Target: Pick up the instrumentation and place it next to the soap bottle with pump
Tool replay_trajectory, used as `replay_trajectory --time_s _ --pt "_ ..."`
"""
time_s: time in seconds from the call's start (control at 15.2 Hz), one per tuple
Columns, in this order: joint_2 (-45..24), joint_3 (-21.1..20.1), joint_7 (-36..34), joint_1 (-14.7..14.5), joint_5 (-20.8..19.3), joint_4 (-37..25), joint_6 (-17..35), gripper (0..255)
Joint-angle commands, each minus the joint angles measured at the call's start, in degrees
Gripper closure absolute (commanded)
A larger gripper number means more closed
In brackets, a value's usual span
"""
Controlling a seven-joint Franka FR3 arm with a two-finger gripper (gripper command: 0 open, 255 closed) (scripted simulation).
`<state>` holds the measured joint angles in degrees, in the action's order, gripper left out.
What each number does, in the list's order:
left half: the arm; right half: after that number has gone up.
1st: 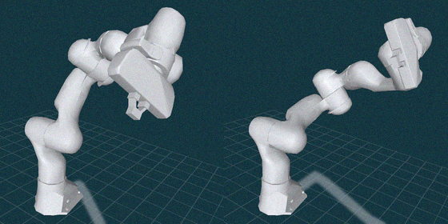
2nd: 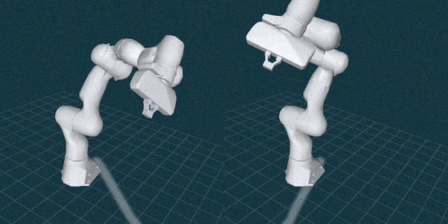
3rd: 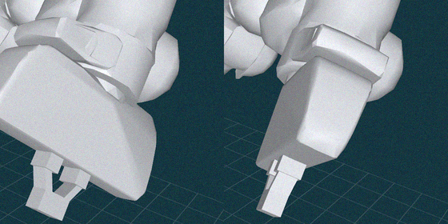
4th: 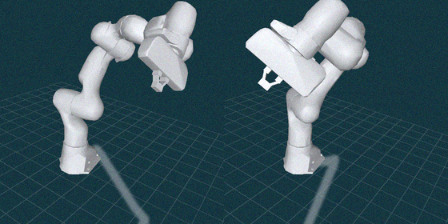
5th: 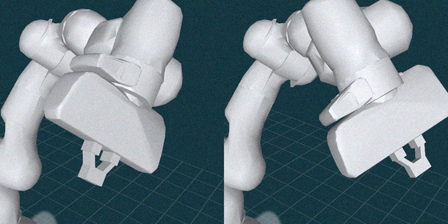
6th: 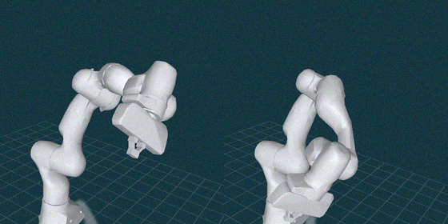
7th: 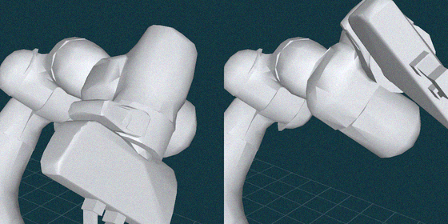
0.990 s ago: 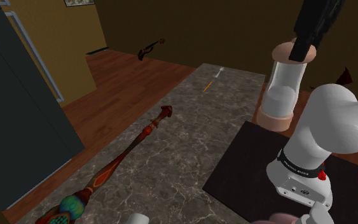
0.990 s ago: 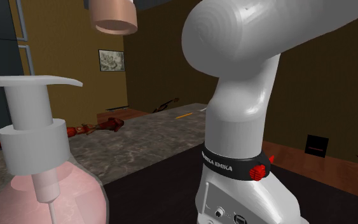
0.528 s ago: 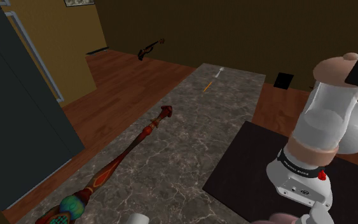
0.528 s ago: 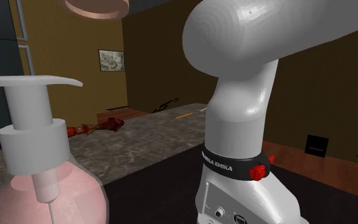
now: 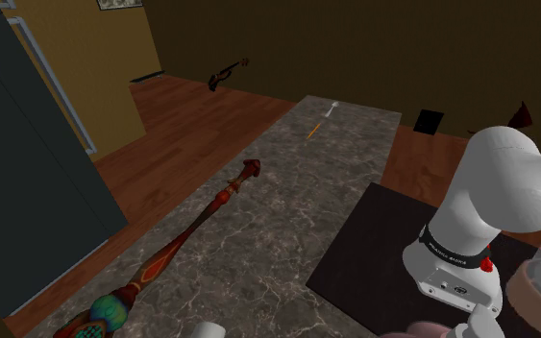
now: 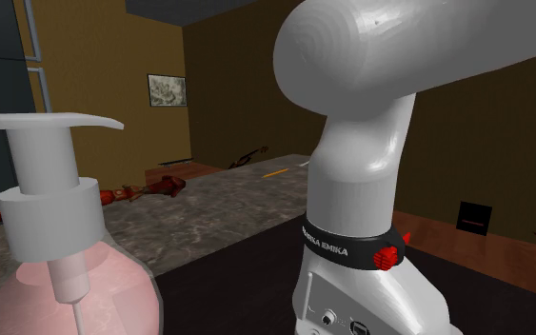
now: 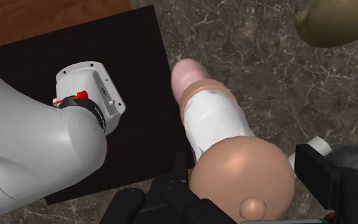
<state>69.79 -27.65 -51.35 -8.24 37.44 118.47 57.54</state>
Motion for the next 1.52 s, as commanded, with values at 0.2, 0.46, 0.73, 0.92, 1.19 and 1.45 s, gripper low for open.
replay_trajectory --time_s 0.2,0.46,0.73,0.92,1.19,1.45 --pt "0.94 -4.80 -7.66 0.64 7.19 -4.89 -1.70 255" --pt "0.86 -8.36 -13.78 1.52 12.45 -9.68 -2.51 255" --pt "3.51 -9.15 -12.99 0.66 13.23 -5.68 -1.12 255" --pt "5.43 -9.83 -12.47 0.02 13.91 -2.81 -0.12 255" --pt "7.92 -10.87 -11.88 -0.84 14.94 0.87 1.17 255" --pt "10.34 -12.05 -11.38 -1.73 16.11 4.37 2.40 255"
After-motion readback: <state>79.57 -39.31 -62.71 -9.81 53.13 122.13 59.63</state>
